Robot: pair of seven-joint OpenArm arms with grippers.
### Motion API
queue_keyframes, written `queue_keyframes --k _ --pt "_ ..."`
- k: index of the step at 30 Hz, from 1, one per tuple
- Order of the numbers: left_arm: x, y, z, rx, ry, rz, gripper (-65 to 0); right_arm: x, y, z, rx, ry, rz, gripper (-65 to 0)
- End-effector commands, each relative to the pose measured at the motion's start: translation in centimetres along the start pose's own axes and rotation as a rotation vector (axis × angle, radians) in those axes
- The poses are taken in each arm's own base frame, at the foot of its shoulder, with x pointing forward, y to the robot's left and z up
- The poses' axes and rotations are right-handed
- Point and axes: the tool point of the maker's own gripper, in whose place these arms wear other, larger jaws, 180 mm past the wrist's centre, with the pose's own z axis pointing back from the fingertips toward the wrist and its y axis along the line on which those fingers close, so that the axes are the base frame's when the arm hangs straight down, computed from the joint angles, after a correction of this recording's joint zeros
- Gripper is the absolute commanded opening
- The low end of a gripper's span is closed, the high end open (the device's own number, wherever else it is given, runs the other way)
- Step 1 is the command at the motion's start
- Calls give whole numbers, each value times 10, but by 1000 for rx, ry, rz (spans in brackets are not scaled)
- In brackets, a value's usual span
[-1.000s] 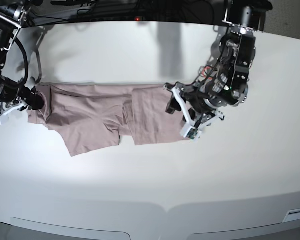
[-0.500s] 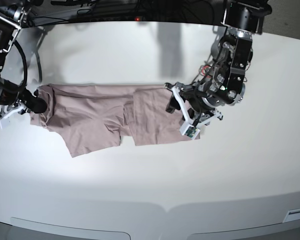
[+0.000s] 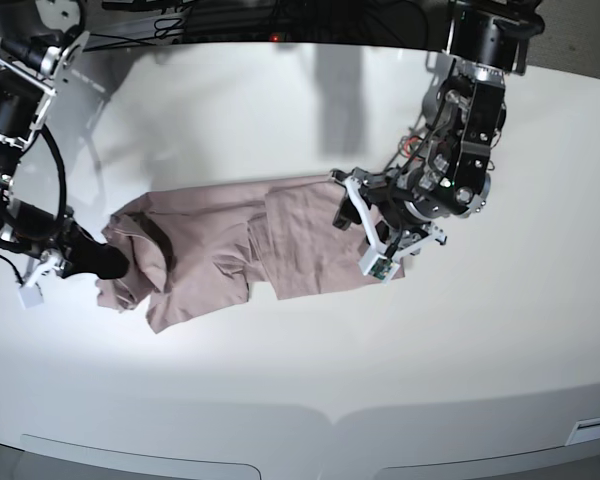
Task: Fold the T-shirt properly
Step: 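Lift the sleeve end with the right gripper and fold it over onto the stack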
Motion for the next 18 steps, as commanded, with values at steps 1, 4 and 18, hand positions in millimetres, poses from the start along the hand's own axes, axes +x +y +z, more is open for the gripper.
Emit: queue_keyframes --k 1,4,18 --pt "10 3 1 13 -18 -7 -324 21 13 2 33 -49 40 -650" --pt "10 3 1 13 -17 -6 -324 17 25 -16 84 -53 28 -650" --pt "9 3 1 13 -10 -6 -324 -12 103 -107 289 115 94 -650"
